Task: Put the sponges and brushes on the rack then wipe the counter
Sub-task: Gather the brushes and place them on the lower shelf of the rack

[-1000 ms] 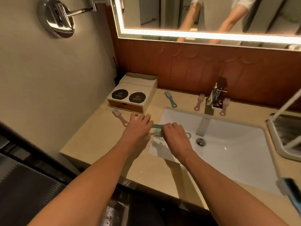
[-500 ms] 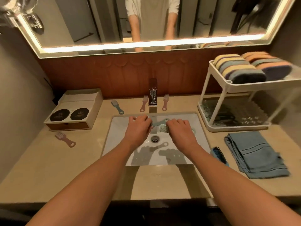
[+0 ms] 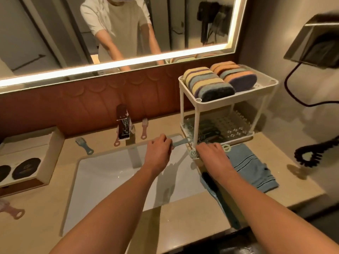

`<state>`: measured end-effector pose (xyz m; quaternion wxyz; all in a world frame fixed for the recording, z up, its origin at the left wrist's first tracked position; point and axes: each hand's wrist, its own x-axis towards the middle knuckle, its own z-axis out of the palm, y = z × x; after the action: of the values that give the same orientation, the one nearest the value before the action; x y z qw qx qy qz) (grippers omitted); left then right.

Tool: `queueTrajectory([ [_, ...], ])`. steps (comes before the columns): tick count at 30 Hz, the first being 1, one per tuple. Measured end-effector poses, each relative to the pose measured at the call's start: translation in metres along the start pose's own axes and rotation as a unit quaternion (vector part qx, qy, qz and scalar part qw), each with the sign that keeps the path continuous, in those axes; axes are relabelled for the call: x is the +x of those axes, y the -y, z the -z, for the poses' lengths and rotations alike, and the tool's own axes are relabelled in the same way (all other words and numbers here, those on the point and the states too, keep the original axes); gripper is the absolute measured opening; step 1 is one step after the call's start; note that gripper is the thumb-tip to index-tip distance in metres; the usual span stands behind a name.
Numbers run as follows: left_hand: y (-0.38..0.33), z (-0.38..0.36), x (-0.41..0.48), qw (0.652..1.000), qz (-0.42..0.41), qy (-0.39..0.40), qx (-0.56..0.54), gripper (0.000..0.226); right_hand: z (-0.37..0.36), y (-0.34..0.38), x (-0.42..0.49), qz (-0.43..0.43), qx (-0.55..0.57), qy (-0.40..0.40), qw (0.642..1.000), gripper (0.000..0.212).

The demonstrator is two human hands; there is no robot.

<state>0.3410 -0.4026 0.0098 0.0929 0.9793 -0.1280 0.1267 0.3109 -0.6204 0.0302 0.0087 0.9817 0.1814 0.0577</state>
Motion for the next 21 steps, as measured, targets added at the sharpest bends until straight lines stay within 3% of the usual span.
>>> queueTrajectory([
  [4, -0.014, -0.011, 0.026, 1.000, -0.013, 0.006, -0.014, 0.014, -0.010, -0.025, 0.010, -0.036, -0.019, -0.017, 0.999, 0.037],
  [10, -0.026, -0.031, 0.067, 0.999, -0.037, 0.008, -0.016, 0.013, -0.020, -0.054, 0.031, -0.075, -0.018, 0.004, 0.997, 0.051],
  [15, -0.038, -0.052, 0.101, 0.997, -0.064, 0.028, -0.037, 0.018, -0.037, -0.073, 0.055, -0.084, -0.025, 0.003, 0.996, 0.048],
  [21, -0.046, -0.082, 0.143, 0.984, -0.067, 0.020, -0.164, 0.021, -0.049, -0.092, 0.086, -0.110, -0.020, 0.058, 0.992, 0.035],
])
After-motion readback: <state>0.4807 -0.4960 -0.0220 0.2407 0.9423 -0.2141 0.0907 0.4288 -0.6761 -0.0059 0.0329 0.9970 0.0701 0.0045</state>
